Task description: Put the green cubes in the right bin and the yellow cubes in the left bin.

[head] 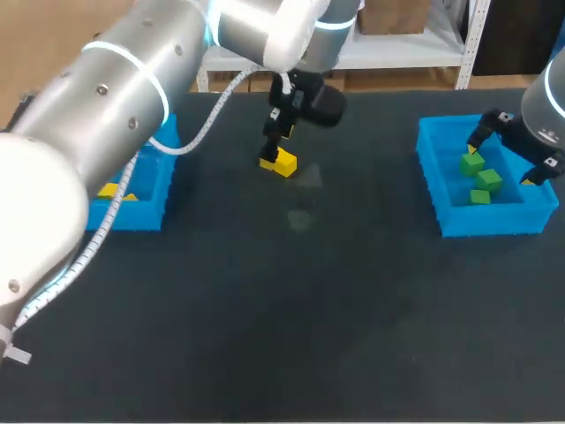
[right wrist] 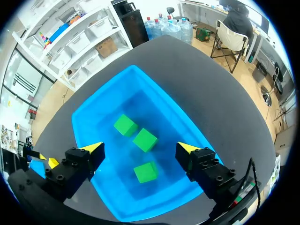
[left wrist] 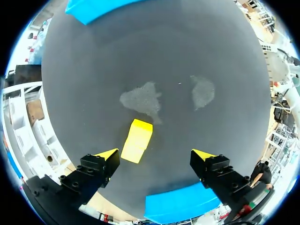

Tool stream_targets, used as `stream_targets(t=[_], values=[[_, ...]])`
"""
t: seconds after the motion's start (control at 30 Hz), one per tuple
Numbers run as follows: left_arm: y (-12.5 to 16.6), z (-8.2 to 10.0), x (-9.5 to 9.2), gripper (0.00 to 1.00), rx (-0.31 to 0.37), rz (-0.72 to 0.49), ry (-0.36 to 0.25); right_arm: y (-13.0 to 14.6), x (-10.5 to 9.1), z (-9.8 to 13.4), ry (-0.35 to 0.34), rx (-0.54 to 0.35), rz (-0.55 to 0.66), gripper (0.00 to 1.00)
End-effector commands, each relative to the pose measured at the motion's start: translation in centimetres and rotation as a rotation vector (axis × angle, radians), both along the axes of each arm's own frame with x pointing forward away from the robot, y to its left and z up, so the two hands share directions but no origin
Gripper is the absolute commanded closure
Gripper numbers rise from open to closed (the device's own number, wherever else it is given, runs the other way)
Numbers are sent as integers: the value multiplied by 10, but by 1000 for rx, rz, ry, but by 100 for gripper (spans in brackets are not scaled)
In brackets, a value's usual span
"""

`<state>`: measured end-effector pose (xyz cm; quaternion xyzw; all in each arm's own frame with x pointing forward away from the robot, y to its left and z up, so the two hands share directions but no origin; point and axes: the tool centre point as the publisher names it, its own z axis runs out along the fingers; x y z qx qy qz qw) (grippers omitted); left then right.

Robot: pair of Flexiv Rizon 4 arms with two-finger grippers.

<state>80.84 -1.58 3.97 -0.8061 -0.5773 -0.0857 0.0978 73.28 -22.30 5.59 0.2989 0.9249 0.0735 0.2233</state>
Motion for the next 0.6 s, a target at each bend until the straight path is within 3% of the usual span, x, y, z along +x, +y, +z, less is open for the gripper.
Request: stream_targets(t=[0.03, 0.33, 0.6], values=[[1, -13, 2, 0, -17, -6, -14, 0, -3, -1, -10, -2, -3, 0], [-2, -32, 5, 0, -77, 16, -119, 0, -3, -1, -10, -2, -3, 0], [-4, -43, 5, 0, -148, -24, -135, 0, -3, -1, -10, -2, -3, 0]])
